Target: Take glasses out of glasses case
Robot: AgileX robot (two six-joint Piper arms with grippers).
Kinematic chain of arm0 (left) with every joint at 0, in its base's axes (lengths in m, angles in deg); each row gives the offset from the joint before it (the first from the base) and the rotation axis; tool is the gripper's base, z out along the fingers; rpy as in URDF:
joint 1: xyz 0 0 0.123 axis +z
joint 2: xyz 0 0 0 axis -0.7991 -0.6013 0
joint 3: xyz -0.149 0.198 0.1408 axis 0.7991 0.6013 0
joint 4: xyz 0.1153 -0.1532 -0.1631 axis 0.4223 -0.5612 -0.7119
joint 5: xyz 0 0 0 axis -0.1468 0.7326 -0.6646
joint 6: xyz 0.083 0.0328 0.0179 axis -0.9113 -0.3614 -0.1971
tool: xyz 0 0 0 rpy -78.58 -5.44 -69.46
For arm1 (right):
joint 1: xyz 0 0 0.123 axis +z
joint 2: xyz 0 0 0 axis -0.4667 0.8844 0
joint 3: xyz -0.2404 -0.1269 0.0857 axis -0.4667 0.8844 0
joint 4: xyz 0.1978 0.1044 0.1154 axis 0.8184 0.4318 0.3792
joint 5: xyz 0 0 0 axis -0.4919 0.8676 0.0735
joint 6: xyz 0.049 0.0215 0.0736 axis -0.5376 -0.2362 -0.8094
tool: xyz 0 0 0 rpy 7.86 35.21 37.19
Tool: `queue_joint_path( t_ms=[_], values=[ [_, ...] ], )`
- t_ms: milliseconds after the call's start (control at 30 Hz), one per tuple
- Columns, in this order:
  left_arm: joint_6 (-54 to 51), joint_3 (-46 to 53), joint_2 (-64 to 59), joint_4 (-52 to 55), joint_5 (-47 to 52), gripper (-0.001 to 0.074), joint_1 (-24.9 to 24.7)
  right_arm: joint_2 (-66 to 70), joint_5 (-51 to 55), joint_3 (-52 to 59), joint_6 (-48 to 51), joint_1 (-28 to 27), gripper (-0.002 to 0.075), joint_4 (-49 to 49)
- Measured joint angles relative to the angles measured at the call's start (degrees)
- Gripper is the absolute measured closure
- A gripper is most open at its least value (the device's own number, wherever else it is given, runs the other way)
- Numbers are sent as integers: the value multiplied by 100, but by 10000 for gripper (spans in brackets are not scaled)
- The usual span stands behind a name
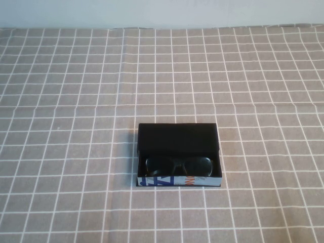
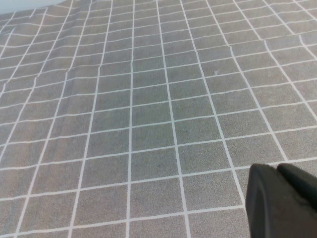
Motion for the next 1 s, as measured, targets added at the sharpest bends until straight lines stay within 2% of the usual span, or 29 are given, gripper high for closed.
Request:
queue_joint_path(
  t_ms=[133, 400, 533, 800, 1000],
  values=[
    [0, 0, 0, 0, 0, 739, 0, 0, -199, -554, 0, 0, 743, -10],
    [0, 0, 0, 0, 0, 740, 0, 112, 1000, -2583, 0, 0, 743, 187],
    [0, 0, 0, 0, 0, 739, 0, 439, 1030, -2932, 0, 0, 743, 341],
    [0, 0, 0, 0, 0, 739, 0, 1192, 958, -2958, 35, 0, 743, 1358],
    [0, 0, 0, 0, 0, 739, 0, 1999, 1299, -3441, 959, 0, 743, 1609]
  ],
)
